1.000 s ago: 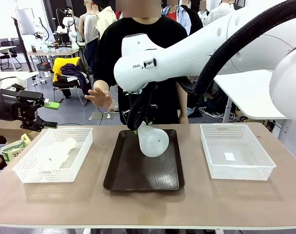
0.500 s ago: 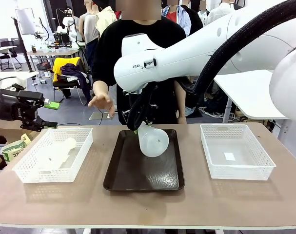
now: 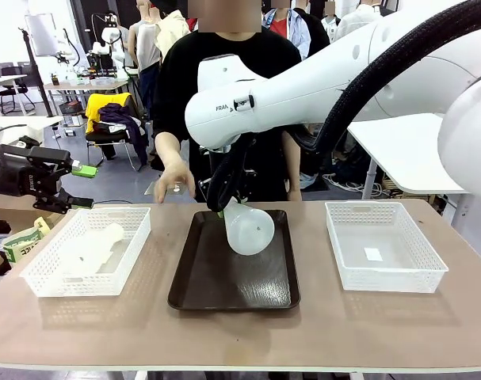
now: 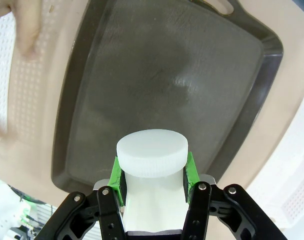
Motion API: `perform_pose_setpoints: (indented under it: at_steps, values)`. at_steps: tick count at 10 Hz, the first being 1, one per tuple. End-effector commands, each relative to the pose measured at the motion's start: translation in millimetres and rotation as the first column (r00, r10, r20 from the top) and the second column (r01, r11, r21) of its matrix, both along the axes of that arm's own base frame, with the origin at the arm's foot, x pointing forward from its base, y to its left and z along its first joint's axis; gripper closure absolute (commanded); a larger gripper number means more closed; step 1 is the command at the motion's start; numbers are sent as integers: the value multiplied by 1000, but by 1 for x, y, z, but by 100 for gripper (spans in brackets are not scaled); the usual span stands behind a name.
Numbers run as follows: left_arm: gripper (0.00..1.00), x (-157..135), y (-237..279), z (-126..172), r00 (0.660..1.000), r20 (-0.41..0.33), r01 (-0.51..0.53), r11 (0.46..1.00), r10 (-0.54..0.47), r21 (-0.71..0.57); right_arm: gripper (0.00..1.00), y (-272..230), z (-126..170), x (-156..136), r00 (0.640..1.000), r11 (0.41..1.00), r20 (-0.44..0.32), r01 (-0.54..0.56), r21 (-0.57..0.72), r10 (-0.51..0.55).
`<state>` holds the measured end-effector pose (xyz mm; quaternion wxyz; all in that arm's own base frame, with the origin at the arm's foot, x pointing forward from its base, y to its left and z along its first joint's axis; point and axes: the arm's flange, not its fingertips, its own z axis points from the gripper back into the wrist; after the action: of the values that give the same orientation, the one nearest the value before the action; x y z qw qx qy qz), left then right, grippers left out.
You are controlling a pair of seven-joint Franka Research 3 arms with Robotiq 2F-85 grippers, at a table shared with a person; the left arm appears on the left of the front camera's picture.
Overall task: Prepare the laboratory tools.
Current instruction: Place the picked Big flask upright in the Handle tray as instructed by the person.
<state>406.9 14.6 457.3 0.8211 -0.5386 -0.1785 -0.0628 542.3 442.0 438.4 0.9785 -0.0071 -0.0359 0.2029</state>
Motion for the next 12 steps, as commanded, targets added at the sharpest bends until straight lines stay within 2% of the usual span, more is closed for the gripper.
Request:
perform_pose_setpoints:
  at_steps: [1, 12]
  values:
    - [0, 1, 0, 1, 1000, 2, -3, 1000, 3, -18, 100, -1, 0, 0, 1000, 1000, -2, 2, 1, -2]
    - [0, 1, 0, 1, 1000, 2, -3, 1000, 3, -18, 100, -1, 0, 0, 1000, 1000, -2, 2, 1, -2]
